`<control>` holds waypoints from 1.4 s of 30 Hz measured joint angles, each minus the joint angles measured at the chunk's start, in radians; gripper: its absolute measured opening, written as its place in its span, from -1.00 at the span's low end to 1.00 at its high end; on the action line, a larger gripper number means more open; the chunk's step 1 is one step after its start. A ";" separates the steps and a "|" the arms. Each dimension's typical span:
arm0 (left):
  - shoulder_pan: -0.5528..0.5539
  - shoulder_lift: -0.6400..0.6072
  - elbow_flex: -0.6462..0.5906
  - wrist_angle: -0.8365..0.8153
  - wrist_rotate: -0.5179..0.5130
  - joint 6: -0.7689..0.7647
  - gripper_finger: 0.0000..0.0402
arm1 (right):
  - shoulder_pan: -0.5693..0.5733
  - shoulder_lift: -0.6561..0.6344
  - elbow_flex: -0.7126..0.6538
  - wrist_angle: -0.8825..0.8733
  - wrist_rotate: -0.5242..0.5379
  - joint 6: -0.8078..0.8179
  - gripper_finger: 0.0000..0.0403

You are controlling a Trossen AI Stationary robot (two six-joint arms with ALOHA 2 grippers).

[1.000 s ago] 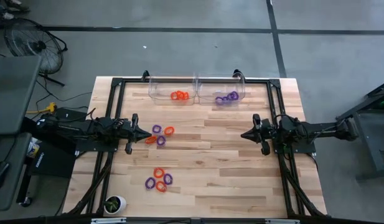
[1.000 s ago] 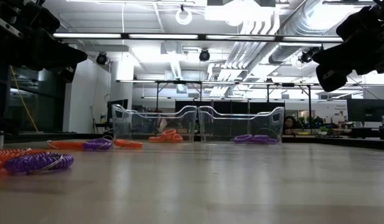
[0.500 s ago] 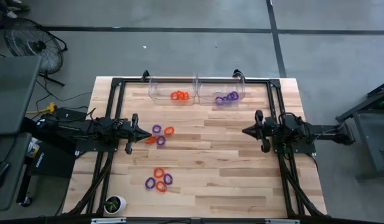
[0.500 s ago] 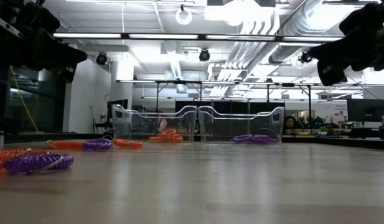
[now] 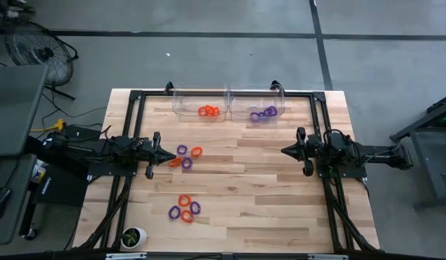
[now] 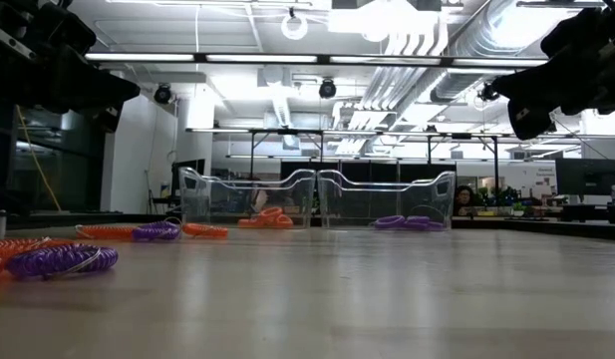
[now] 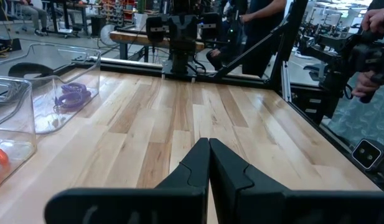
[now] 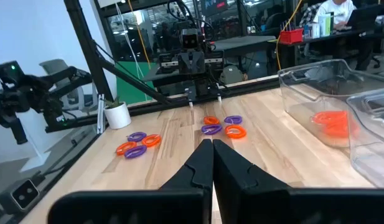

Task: Sort spring keychains
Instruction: Put the violet spring keychain into the right transparent bin

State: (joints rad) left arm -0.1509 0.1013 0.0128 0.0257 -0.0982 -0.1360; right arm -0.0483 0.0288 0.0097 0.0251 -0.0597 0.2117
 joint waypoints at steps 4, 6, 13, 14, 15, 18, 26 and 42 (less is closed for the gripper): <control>0.000 0.000 0.000 0.000 0.000 0.000 -1.00 | 0.000 0.000 0.000 0.000 0.000 0.016 -1.00; 0.000 0.000 0.000 0.000 0.000 0.000 -1.00 | 0.000 0.000 0.000 0.000 -0.002 0.017 -1.00; 0.000 0.000 0.000 0.000 0.000 0.000 -1.00 | 0.000 0.000 0.000 -0.001 0.000 0.015 -1.00; 0.000 0.000 0.000 0.000 0.000 0.000 -1.00 | 0.001 0.001 0.000 -0.001 0.000 0.016 -1.00; 0.000 0.000 0.000 0.000 0.000 0.000 -1.00 | 0.000 0.003 0.000 -0.001 0.000 0.015 -1.00; 0.000 0.000 0.000 0.000 0.000 0.000 -1.00 | 0.001 0.004 -0.001 0.000 0.000 0.014 -0.99; 0.000 0.000 0.000 0.000 0.000 0.000 -1.00 | 0.000 0.004 -0.001 0.001 0.000 0.015 -0.99; 0.000 0.000 0.000 0.000 0.000 0.000 -1.00 | 0.000 0.004 -0.001 0.001 0.000 0.015 -0.99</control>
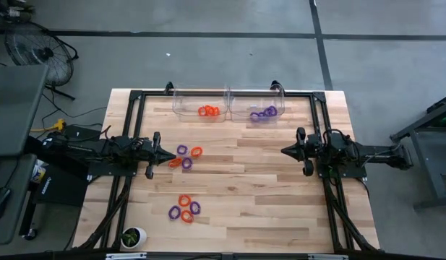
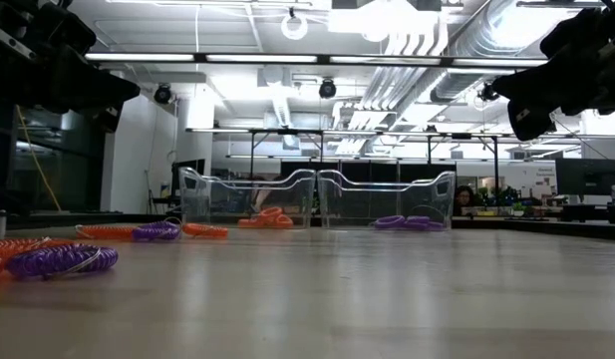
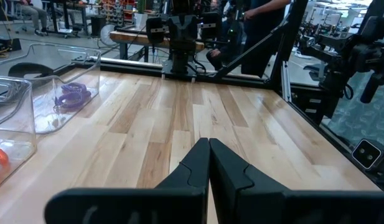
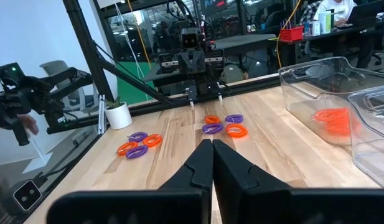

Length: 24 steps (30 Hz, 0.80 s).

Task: Sort spring keychains
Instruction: Put the violet spring keychain into the right transparent bin

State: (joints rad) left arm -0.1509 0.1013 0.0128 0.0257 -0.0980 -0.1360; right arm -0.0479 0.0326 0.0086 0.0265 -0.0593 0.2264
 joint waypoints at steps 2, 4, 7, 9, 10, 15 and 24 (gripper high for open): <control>0.000 0.000 0.000 0.000 0.000 0.000 -1.00 | 0.000 0.000 0.000 0.000 0.000 0.000 -0.99; 0.000 0.000 0.000 0.000 0.000 0.000 -1.00 | 0.000 0.000 0.000 0.000 0.000 0.000 -0.99; 0.000 0.000 0.000 0.000 0.000 0.000 -1.00 | 0.000 0.000 0.000 0.000 0.000 0.000 -0.98; 0.000 0.000 0.000 0.000 0.000 0.000 -1.00 | 0.000 0.000 0.000 0.000 0.000 0.000 -0.97; 0.000 0.000 0.000 0.000 0.000 0.000 -1.00 | 0.000 0.000 0.000 0.000 0.000 0.000 -0.97; 0.000 0.000 0.000 0.000 0.000 0.000 -1.00 | 0.000 0.000 0.000 0.000 0.000 0.000 -0.97; 0.000 0.000 0.000 0.000 0.000 0.000 -1.00 | 0.000 0.000 0.000 0.000 0.000 0.000 -0.97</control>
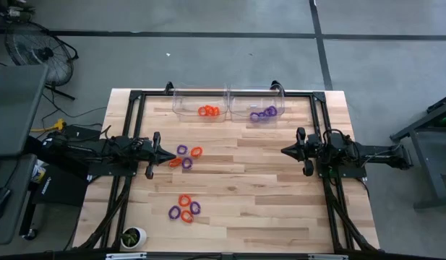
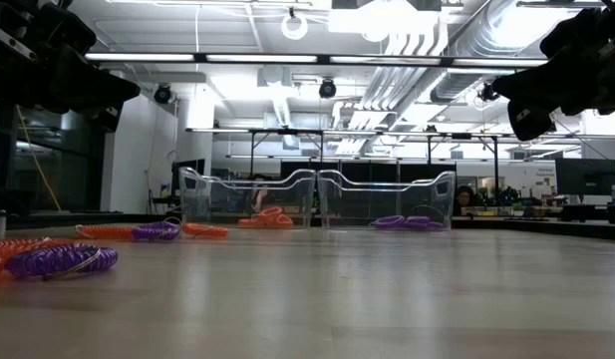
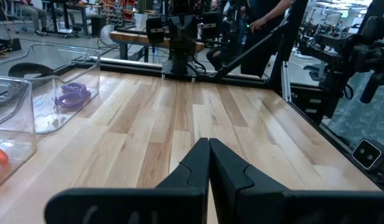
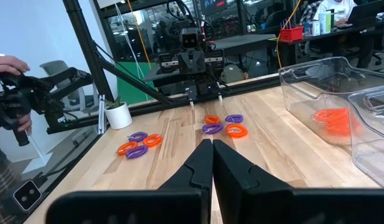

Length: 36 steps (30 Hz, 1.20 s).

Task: Sort spring keychains
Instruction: Put the violet spring keychain into the right transparent bin

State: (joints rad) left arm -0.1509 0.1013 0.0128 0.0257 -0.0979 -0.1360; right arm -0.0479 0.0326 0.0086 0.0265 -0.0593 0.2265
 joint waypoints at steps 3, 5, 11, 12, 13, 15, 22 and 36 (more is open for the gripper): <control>0.000 0.000 0.000 0.000 0.000 0.000 -1.00 | 0.000 0.000 0.000 0.000 0.000 0.000 -0.97; 0.000 0.000 0.000 0.000 0.000 0.000 -1.00 | 0.000 0.000 0.000 0.000 0.000 0.000 -0.97; 0.000 0.000 0.000 0.000 0.000 0.000 -1.00 | 0.000 0.000 0.000 0.000 0.000 0.000 -0.98; 0.000 0.000 0.000 0.000 0.000 0.000 -1.00 | 0.000 0.000 0.000 0.000 0.000 0.000 -0.98; 0.000 0.000 0.000 0.000 0.000 0.000 -1.00 | 0.000 0.000 0.000 0.000 0.000 0.000 -0.97; 0.000 0.000 0.000 0.000 0.000 0.000 -1.00 | 0.000 0.000 0.000 0.000 0.000 0.000 -0.96; 0.000 0.015 0.049 -0.059 -0.027 0.000 -1.00 | 0.000 0.000 0.000 0.000 0.000 0.000 -0.97; 0.000 0.174 0.273 -0.289 -0.161 0.002 -0.91 | 0.000 0.000 0.000 0.000 0.000 0.000 -0.96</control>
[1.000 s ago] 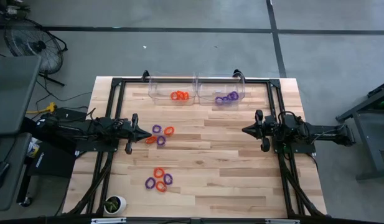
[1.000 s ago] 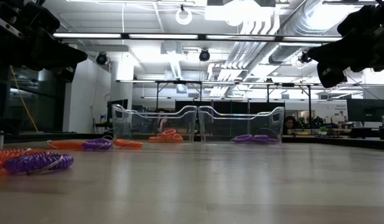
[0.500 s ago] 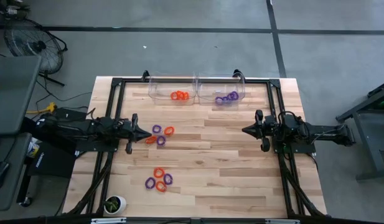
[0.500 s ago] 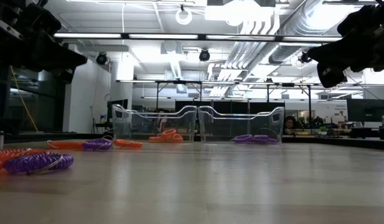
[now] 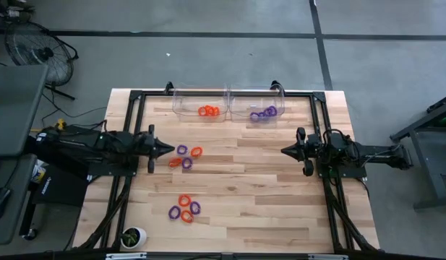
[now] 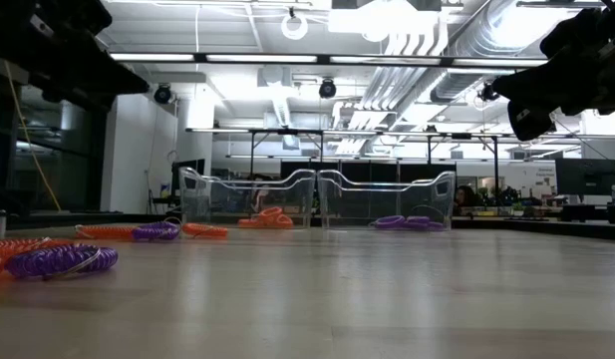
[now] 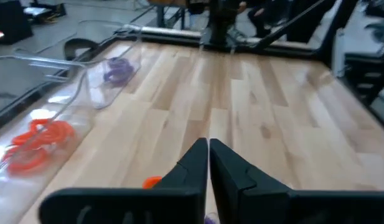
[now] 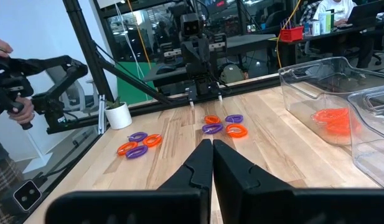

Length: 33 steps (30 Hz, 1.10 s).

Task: Sort spring keychains
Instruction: Put the violet spring keychain into the right transparent bin

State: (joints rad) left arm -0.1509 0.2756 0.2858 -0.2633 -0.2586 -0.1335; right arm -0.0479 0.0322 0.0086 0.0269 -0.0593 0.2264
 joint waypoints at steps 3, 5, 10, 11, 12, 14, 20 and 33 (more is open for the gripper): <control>0.000 0.054 0.030 -0.017 -0.028 0.005 -0.76 | 0.000 0.000 0.000 0.000 0.000 0.000 -0.96; 0.000 0.094 0.048 -0.034 -0.046 -0.009 -0.64 | 0.000 0.000 0.000 0.000 0.000 0.000 -0.96; 0.000 0.198 0.119 -0.117 -0.144 -0.147 -0.35 | 0.000 0.000 0.000 0.000 0.000 0.000 -0.95; 0.001 0.216 0.137 -0.139 -0.152 -0.165 -0.31 | 0.000 0.000 0.000 0.000 0.000 0.000 -0.95; 0.001 0.234 0.156 -0.162 -0.162 -0.181 -0.27 | 0.000 0.000 0.000 0.000 0.000 0.000 -0.95; 0.001 0.271 0.196 -0.205 -0.176 -0.216 -0.22 | 0.000 0.000 0.000 0.000 0.000 0.000 -0.94; 0.008 0.407 0.322 -0.378 -0.176 -0.394 -0.19 | 0.000 0.000 0.000 0.000 0.000 0.000 -0.94; 0.297 0.834 0.486 -0.593 0.189 -0.578 -0.19 | 0.000 0.000 0.000 0.000 0.000 0.000 -0.94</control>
State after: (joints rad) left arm 0.1465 1.1096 0.7720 -0.8559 -0.0694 -0.7112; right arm -0.0478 0.0322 0.0086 0.0265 -0.0593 0.2264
